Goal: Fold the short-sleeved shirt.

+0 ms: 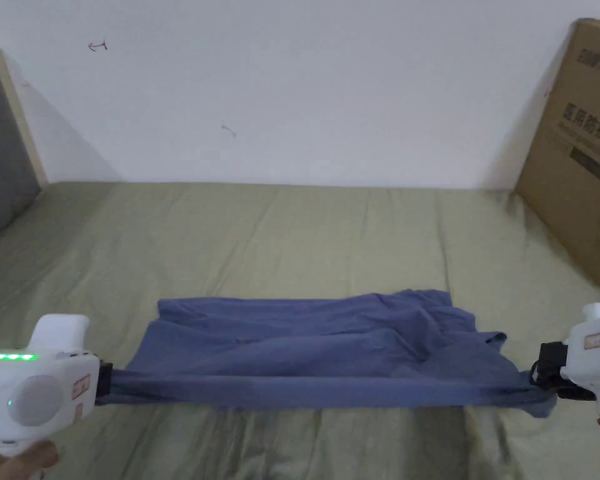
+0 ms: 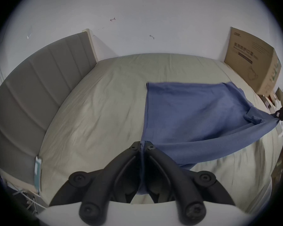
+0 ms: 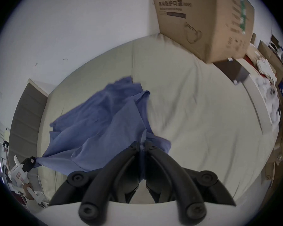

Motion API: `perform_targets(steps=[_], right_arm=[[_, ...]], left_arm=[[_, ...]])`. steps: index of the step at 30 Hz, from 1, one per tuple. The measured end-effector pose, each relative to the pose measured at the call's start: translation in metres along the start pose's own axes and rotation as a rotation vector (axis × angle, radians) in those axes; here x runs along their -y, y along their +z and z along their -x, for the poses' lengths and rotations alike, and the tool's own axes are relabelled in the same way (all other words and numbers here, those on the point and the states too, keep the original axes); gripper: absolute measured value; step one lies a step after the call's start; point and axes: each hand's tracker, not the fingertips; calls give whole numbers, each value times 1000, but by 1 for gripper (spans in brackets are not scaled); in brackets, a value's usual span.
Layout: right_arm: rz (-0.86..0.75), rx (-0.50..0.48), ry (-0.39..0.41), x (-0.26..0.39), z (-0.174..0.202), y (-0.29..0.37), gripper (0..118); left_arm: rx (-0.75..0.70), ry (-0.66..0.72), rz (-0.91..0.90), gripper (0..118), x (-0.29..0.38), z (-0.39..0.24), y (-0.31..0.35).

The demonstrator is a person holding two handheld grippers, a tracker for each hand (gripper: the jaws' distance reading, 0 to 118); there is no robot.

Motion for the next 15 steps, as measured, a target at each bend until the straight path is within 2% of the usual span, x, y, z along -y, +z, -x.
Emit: perform_targets(steps=[9,15], right_arm=[[54,15,-41,174,-56,49,6],[98,30,-39,217,-89,43,6]], left_arm=[[8,-8,65,2,141,18,76],[22,1,74,3,186,23,96]])
